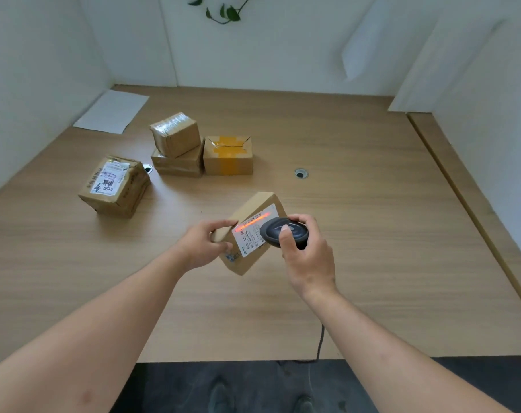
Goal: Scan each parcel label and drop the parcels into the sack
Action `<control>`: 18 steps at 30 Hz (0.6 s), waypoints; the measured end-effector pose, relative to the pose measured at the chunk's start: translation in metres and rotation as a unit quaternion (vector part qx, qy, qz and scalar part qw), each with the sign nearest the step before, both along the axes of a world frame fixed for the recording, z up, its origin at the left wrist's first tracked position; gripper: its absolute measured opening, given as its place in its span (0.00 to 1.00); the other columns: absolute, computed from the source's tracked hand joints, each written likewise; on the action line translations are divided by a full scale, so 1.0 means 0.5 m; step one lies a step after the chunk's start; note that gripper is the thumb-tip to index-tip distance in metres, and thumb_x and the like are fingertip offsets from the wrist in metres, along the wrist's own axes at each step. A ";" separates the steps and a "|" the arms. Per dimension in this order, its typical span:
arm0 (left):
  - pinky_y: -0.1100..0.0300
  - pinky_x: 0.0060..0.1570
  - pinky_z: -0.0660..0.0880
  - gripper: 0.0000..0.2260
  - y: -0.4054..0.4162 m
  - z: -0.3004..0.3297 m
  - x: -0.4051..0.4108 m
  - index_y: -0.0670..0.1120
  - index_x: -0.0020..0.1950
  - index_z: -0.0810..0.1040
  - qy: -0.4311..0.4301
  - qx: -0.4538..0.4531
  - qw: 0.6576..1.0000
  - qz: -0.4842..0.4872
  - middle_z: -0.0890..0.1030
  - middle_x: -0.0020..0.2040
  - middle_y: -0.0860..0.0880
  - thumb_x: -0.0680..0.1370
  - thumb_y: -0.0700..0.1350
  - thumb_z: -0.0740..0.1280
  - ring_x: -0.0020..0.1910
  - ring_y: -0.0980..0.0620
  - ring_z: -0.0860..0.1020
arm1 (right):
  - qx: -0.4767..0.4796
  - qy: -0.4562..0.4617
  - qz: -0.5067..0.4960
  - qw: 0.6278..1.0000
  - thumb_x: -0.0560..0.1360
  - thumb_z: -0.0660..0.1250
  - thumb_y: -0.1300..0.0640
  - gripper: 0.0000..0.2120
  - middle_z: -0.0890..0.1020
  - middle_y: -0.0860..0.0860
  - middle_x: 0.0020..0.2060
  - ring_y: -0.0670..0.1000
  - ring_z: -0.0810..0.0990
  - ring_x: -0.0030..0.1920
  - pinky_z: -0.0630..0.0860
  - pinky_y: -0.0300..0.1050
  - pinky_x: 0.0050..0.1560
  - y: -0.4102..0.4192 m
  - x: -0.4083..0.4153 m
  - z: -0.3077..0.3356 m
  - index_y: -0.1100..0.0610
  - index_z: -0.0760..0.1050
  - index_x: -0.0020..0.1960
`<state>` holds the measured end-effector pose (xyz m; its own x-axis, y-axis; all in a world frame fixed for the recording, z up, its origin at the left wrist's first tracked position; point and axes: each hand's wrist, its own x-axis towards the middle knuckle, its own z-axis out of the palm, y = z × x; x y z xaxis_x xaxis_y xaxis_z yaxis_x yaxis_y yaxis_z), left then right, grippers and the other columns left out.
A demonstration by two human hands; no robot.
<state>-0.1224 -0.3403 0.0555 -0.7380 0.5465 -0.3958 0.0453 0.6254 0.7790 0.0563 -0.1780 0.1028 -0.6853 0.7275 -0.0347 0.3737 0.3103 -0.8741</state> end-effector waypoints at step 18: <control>0.56 0.40 0.82 0.26 -0.082 0.175 0.035 0.65 0.71 0.77 0.051 0.019 0.999 0.004 0.79 0.65 0.50 0.79 0.39 0.73 0.62 0.46 0.79 | 0.034 0.077 -0.001 0.996 0.73 0.60 0.34 0.19 0.86 0.44 0.44 0.49 0.86 0.43 0.83 0.55 0.42 -0.089 0.050 0.150 0.40 0.76 0.59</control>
<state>-0.1050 -0.3814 0.1430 -0.7778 0.5535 -0.2978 0.1208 0.5966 0.7934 0.0812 -0.2224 0.1776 -0.6767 0.7264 0.1202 0.2374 0.3698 -0.8983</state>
